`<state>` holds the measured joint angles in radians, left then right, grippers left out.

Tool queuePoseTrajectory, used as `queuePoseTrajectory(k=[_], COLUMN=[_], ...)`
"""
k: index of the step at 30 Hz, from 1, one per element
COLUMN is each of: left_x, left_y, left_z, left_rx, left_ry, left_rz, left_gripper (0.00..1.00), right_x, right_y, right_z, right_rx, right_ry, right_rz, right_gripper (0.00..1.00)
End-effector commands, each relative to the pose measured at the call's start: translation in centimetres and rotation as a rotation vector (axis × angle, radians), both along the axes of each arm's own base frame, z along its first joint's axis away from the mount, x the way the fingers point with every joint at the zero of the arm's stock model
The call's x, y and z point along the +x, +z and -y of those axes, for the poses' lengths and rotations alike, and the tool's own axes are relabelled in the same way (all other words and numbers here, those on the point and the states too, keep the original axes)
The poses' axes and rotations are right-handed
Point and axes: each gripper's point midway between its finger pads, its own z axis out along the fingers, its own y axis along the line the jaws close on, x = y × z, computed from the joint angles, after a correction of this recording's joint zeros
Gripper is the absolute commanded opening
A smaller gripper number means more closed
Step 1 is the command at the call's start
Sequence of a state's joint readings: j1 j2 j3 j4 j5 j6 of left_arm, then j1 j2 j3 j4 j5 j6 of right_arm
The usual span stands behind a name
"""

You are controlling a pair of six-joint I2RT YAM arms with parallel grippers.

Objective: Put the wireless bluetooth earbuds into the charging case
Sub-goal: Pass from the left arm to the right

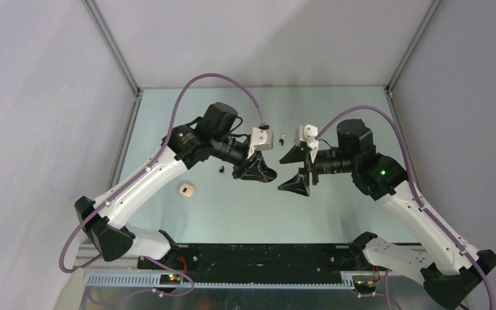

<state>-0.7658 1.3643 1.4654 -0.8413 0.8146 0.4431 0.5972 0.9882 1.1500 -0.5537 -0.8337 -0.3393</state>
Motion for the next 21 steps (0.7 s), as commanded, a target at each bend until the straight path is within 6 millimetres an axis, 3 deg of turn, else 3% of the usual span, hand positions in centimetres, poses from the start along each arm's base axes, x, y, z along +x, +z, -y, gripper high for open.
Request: queuePoseTrajectory(k=[1, 11, 21], left_x=[-0.3, -1.7, -1.7], left_y=[0.7, -0.2, -0.3], left_z=[1.0, 1.8, 2.1], left_rx=[-0.048, -0.013, 0.006], left_ry=[-0.025, -0.087, -0.093], left_rz=[0.000, -0.022, 0.000], left_gripper=[0.20, 0.20, 0.19], right_x=[-0.4, 0.2, -0.5], right_y=[0.2, -1.5, -3.2], right_z=[-1.0, -1.7, -1.1], right_rx=[0.030, -0.013, -0.060], right_ry=[0.017, 0.007, 0.042], right_rz=[0.038, 0.043, 0.025], right_gripper=[0.79, 0.64, 0.60])
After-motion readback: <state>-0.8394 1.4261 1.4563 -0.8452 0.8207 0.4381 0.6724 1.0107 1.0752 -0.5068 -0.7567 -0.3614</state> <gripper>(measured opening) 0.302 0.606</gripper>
